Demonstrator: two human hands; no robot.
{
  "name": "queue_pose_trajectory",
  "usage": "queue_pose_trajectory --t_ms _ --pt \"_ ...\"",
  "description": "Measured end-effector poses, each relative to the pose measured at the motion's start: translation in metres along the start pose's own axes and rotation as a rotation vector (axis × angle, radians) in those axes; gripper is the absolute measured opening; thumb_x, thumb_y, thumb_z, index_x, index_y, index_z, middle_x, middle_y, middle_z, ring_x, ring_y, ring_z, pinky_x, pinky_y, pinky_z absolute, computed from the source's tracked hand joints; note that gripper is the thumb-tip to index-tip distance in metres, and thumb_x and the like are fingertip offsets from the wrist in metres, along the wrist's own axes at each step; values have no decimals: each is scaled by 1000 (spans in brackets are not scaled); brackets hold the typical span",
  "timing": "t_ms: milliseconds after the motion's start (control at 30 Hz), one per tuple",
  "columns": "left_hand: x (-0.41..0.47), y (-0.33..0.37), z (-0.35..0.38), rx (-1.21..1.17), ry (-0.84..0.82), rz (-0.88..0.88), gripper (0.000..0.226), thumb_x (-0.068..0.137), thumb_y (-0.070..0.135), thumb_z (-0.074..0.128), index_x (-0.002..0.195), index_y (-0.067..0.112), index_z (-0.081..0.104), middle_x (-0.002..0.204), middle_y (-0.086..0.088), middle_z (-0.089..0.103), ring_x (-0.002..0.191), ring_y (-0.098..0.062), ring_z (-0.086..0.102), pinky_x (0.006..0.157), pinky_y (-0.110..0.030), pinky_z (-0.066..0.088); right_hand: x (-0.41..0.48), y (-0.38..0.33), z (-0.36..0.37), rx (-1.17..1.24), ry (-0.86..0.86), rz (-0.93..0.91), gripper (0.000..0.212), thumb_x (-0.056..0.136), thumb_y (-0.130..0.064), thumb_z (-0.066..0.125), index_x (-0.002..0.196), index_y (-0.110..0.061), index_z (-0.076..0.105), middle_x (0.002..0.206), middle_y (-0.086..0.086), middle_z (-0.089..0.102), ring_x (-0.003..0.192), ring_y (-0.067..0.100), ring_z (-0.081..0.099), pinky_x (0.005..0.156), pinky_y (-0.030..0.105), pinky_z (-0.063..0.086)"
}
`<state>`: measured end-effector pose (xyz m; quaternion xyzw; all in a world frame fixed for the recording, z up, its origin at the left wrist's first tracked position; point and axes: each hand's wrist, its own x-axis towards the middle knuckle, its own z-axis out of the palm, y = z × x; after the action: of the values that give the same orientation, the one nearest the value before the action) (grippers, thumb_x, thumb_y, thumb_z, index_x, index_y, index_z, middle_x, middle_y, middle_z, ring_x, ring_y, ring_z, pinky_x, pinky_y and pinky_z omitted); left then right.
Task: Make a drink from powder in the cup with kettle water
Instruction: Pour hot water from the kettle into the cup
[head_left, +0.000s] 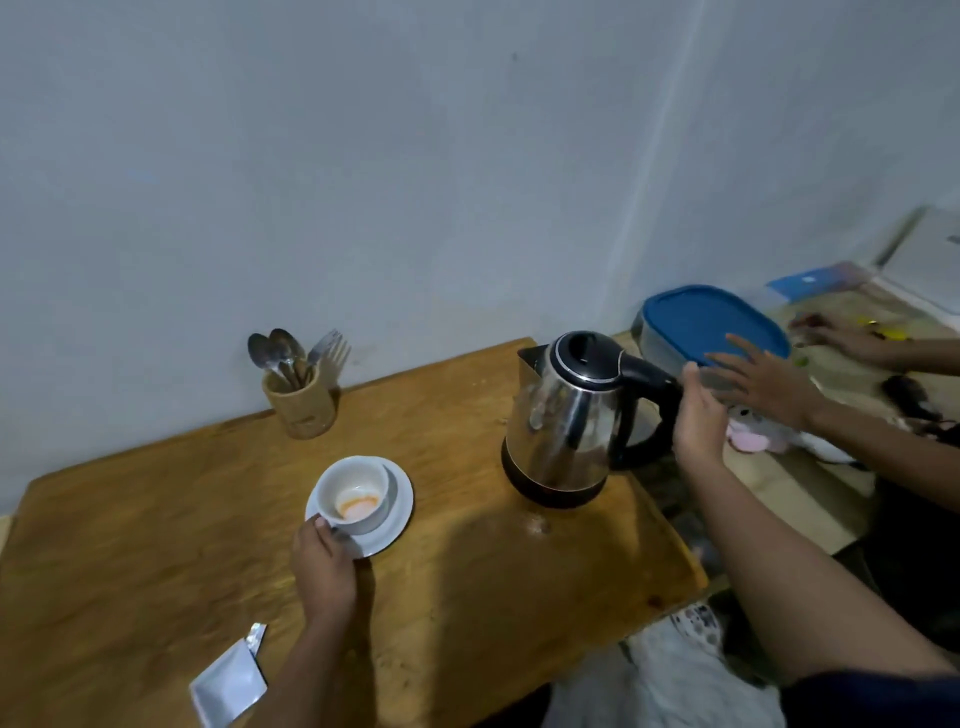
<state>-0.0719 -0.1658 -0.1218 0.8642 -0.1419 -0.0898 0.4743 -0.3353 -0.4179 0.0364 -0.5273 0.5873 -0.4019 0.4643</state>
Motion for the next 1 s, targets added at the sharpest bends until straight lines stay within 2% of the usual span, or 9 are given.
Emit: queue_pose_trajectory --t_ms 33,67,167,267,367,567,767,900,1000 --pt "0 0 0 -2 7 0 34 100 15 29 103 -5 56 106 -27 58 99 -40 54 80 -39 39 2 6 2 29 42 1 51 97 -41 38 99 3 63 92 25 60 103 29 60 78 30 42" --pt "-1 0 0 -8 11 7 33 100 15 29 102 -5 55 106 -28 58 98 -40 54 79 -37 37 2 10 4 39 73 13 57 96 -44 39 98 8 62 91 28 60 99 33 61 76 36 43" --pt "1 -1 -1 -26 15 28 32 100 15 30 101 -5 55 104 -27 58 97 -39 54 78 -34 35 1 20 11 77 79 67 48 96 -40 38 79 -3 63 71 14 59 64 19 56 66 32 41" --pt "-1 1 -2 -57 20 27 32 100 17 29 104 -3 54 103 -21 57 93 -29 51 78 -34 35 -1 31 11 160 60 90 42 98 -27 31 64 -17 53 59 8 52 49 14 49 60 28 40" --pt "-4 -1 -1 -76 27 21 32 100 22 29 104 2 54 99 -14 55 92 -27 51 78 -37 39 -1 41 14 266 56 129 40 95 -23 29 63 -15 51 55 8 48 37 11 44 51 30 36" --pt "-7 -10 1 -78 3 -16 30 99 27 31 104 7 54 104 -18 60 97 -32 54 80 -42 42 3 45 20 292 139 169 38 90 -22 31 55 -15 44 52 9 45 36 15 38 47 32 31" --pt "4 -4 -8 -12 -68 17 28 99 16 33 105 -2 53 106 -23 59 93 -27 51 76 -34 36 0 46 27 349 241 197 34 88 -20 35 55 -16 41 42 2 48 30 8 41 42 27 31" --pt "12 -5 -13 11 -100 18 28 99 15 32 106 -1 53 105 -19 57 93 -24 50 76 -34 36 -8 40 33 357 310 213 31 88 -19 36 58 -15 40 57 6 45 43 12 44 44 25 32" --pt "19 -2 -17 9 -155 28 29 99 15 32 107 -2 54 102 -14 55 92 -23 49 76 -33 36 -15 32 38 332 328 189 31 87 -20 37 57 -15 42 57 5 45 43 13 43 44 25 32"
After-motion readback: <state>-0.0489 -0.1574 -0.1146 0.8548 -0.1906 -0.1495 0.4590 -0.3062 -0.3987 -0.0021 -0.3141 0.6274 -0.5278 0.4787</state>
